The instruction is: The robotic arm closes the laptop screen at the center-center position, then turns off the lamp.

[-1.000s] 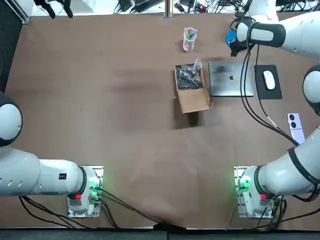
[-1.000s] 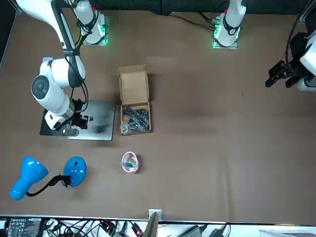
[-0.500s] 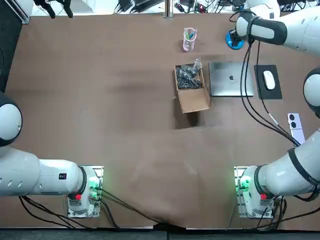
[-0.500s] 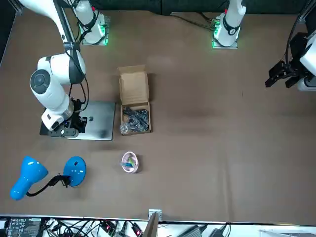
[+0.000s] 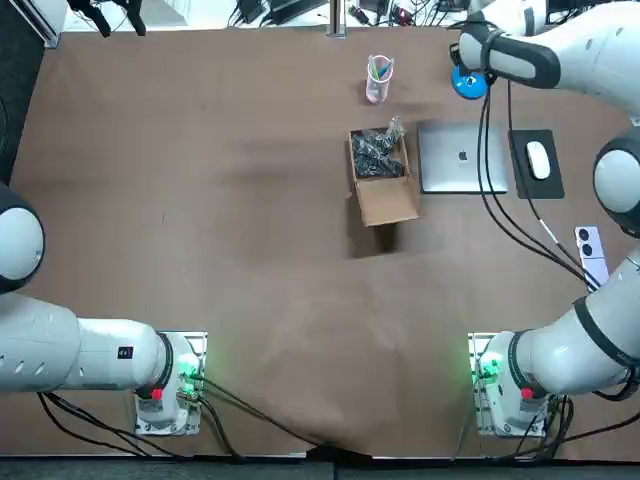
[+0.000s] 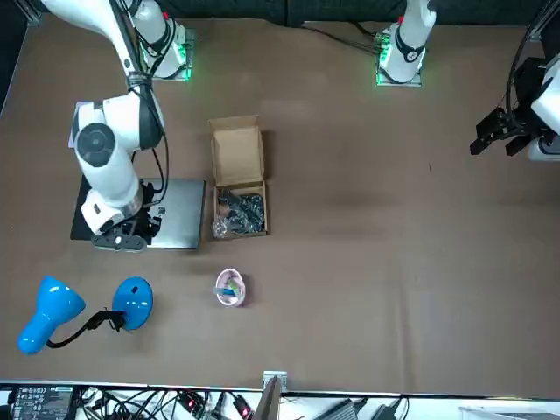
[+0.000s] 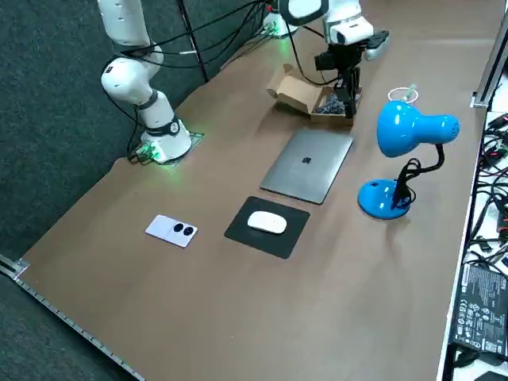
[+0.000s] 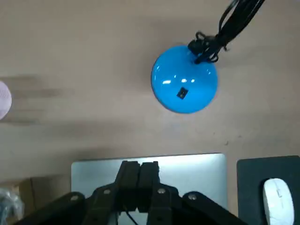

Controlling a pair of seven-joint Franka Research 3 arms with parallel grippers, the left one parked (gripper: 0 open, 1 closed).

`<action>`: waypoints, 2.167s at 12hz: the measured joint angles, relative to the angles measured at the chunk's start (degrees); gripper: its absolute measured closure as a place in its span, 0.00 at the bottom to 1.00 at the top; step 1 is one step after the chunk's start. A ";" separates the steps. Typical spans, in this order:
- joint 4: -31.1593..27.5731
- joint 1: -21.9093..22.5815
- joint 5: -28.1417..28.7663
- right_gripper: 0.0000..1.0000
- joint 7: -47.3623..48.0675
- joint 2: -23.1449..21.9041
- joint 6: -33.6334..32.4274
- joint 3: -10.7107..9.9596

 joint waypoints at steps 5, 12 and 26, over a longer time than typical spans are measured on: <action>5.60 4.11 -11.34 0.98 16.09 4.61 -1.78 0.04; 9.73 4.16 -21.48 0.98 29.35 11.25 -1.96 -1.15; 9.69 -0.01 -32.52 0.98 42.50 17.26 9.43 -1.72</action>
